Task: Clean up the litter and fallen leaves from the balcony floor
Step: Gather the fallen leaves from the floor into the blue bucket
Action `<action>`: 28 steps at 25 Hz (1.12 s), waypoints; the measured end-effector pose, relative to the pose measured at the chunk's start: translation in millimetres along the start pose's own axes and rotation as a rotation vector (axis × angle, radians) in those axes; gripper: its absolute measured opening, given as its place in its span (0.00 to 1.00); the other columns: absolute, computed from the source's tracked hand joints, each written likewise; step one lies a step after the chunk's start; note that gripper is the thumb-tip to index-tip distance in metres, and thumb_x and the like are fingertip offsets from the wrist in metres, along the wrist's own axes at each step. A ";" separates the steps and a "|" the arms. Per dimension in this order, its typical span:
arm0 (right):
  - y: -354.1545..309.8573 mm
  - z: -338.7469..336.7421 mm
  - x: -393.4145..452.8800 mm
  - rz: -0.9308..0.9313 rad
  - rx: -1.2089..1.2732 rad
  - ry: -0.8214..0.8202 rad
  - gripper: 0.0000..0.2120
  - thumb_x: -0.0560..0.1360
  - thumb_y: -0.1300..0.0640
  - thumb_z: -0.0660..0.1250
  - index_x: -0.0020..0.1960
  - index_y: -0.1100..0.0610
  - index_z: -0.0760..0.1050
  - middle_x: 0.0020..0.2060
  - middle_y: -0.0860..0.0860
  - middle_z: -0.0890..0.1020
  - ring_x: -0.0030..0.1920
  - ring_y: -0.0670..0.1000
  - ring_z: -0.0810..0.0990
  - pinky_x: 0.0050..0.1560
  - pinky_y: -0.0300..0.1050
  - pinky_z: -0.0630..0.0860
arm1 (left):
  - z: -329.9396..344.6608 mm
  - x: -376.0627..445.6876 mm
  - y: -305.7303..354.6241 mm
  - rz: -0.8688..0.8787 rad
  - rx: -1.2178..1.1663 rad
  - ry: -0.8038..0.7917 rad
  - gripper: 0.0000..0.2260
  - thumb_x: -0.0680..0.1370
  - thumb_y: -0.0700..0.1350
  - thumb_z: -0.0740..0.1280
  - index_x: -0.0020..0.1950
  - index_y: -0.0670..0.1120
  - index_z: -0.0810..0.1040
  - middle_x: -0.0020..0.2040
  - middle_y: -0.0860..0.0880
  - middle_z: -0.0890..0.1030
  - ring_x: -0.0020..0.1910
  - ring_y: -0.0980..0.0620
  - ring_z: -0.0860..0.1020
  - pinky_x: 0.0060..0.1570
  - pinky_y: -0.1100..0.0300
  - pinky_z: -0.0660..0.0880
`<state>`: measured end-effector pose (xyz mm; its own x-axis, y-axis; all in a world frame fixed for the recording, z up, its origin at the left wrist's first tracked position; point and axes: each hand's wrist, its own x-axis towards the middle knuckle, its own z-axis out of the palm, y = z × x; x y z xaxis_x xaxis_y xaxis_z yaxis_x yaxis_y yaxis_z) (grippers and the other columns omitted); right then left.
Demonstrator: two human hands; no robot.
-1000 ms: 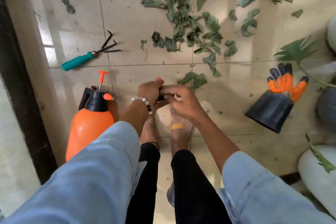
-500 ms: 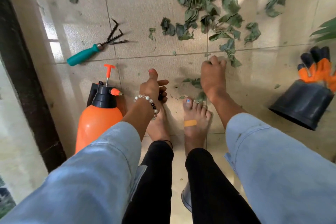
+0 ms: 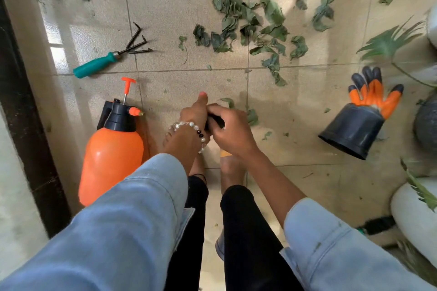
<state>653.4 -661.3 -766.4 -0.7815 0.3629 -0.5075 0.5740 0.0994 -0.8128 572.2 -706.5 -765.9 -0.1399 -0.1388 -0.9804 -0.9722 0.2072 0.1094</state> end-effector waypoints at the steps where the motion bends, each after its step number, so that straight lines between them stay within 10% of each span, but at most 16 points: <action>1: -0.3 -5.7 -2.4 -0.018 0.071 -0.045 0.10 0.76 0.65 0.63 0.53 0.60 0.81 0.47 0.53 0.84 0.49 0.49 0.82 0.52 0.46 0.79 | -4.4 3.1 -1.1 0.032 0.026 0.051 0.18 0.80 0.54 0.63 0.43 0.39 0.76 0.39 0.44 0.79 0.35 0.51 0.78 0.34 0.60 0.77; 4: 17.8 -27.6 -0.1 0.144 0.410 0.210 0.09 0.76 0.65 0.65 0.54 0.59 0.80 0.51 0.54 0.84 0.52 0.51 0.83 0.56 0.49 0.79 | -19.5 12.3 -1.2 0.047 -0.010 0.096 0.15 0.79 0.50 0.66 0.42 0.38 0.77 0.36 0.46 0.78 0.26 0.54 0.74 0.24 0.65 0.75; 6: 52.5 -34.5 7.9 0.313 0.099 0.410 0.06 0.74 0.62 0.69 0.51 0.60 0.80 0.48 0.54 0.84 0.49 0.52 0.83 0.53 0.45 0.79 | -26.1 17.7 -1.2 0.049 -0.013 0.097 0.18 0.79 0.52 0.66 0.38 0.40 0.76 0.34 0.48 0.74 0.24 0.56 0.67 0.20 0.69 0.66; 9: 99.5 -23.1 17.9 0.576 -0.474 0.215 0.23 0.71 0.53 0.73 0.60 0.62 0.71 0.57 0.61 0.75 0.54 0.60 0.76 0.50 0.47 0.73 | -31.8 26.5 0.2 -0.008 -0.021 0.060 0.24 0.79 0.60 0.62 0.38 0.40 0.75 0.29 0.49 0.68 0.20 0.57 0.61 0.18 0.69 0.59; 14: 121.5 -3.8 28.2 0.539 -0.372 0.331 0.11 0.77 0.65 0.63 0.58 0.65 0.72 0.49 0.56 0.75 0.52 0.59 0.77 0.39 0.32 0.71 | -45.6 40.9 1.4 -0.059 -0.044 -0.012 0.18 0.76 0.58 0.68 0.48 0.42 0.73 0.32 0.50 0.70 0.19 0.57 0.62 0.17 0.69 0.58; 17: 111.0 -11.4 33.6 0.326 -0.309 0.486 0.09 0.69 0.66 0.73 0.49 0.63 0.81 0.47 0.58 0.81 0.47 0.55 0.80 0.47 0.36 0.74 | -54.0 45.8 1.2 -0.006 -0.027 0.013 0.11 0.75 0.47 0.71 0.43 0.42 0.74 0.33 0.49 0.72 0.22 0.57 0.65 0.19 0.69 0.61; 20: 97.2 3.4 39.9 0.138 -0.345 0.267 0.14 0.72 0.66 0.69 0.57 0.61 0.79 0.58 0.60 0.75 0.49 0.50 0.75 0.46 0.23 0.66 | -56.6 50.3 2.1 -0.008 0.016 0.068 0.10 0.75 0.42 0.72 0.39 0.41 0.74 0.34 0.46 0.76 0.26 0.56 0.70 0.19 0.70 0.66; 25: 111.5 12.9 58.9 0.085 -0.793 -0.126 0.17 0.79 0.60 0.55 0.66 0.60 0.70 0.69 0.57 0.67 0.63 0.59 0.71 0.53 0.51 0.72 | -53.0 45.9 5.2 -0.087 -0.104 -0.063 0.05 0.79 0.36 0.64 0.45 0.38 0.76 0.42 0.40 0.79 0.23 0.54 0.78 0.20 0.67 0.71; 28: 104.8 -15.1 63.4 0.293 -0.487 0.117 0.10 0.76 0.66 0.60 0.53 0.68 0.77 0.55 0.64 0.78 0.56 0.62 0.76 0.51 0.49 0.75 | -60.0 36.8 8.9 -0.088 -0.116 -0.100 0.05 0.80 0.34 0.63 0.46 0.37 0.77 0.42 0.39 0.79 0.24 0.53 0.80 0.20 0.64 0.74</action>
<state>667.8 -613.8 -879.4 -0.5568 0.5367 -0.6339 0.8302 0.3845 -0.4037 547.1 -767.9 -791.3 -0.0391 -0.0530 -0.9978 -0.9959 0.0840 0.0345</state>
